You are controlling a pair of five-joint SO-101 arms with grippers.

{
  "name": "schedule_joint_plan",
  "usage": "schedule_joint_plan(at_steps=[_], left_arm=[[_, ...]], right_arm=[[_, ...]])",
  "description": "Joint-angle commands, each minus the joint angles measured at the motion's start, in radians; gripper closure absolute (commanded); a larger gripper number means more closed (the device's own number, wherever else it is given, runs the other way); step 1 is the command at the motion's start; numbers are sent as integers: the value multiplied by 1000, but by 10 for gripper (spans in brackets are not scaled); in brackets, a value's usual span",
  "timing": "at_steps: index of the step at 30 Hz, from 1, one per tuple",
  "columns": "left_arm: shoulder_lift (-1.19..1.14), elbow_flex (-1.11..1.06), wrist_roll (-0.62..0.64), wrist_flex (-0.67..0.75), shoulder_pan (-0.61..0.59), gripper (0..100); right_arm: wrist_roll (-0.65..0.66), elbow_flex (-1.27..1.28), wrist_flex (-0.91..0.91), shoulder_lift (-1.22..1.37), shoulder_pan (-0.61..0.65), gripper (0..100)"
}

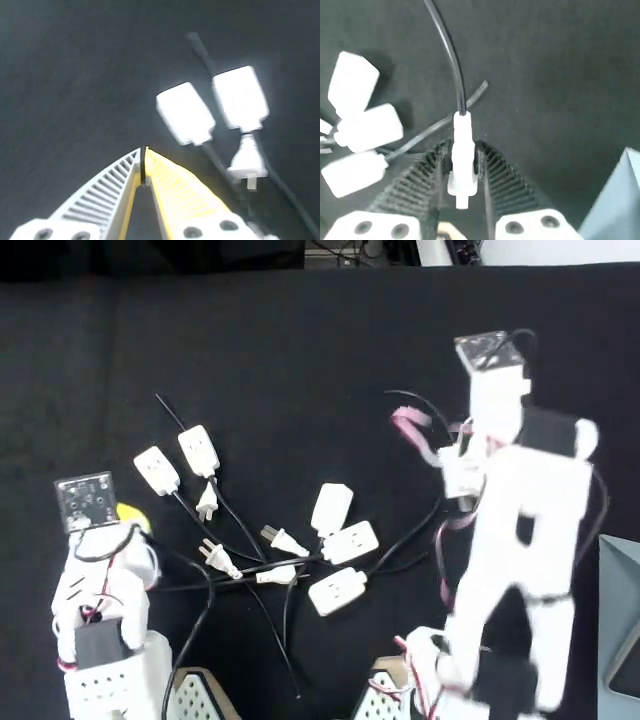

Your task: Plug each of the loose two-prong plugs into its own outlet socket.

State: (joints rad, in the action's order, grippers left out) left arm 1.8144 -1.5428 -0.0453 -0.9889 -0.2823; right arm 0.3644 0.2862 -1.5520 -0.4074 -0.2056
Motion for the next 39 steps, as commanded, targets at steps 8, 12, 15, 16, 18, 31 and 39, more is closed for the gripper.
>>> schedule_joint_plan(at_steps=[8,12,15,16,18,31,39], left_arm=[[-3,225,3,-86,130,970],[0,216,3,-29,131,970],[3,191,9,37,131,970],[3,179,28,64,131,970],[3,150,74,117,130,970],[5,53,170,318,231,970],[5,56,43,316,438,970]], right_arm=[[-347,407,244,-596,344,987],[-493,509,347,-753,482,987],[-569,587,445,-845,575,987],[-588,611,477,-868,603,987],[-612,662,537,-906,657,987],[-569,874,750,-1024,947,987],[-474,883,746,-1020,1010,987]])
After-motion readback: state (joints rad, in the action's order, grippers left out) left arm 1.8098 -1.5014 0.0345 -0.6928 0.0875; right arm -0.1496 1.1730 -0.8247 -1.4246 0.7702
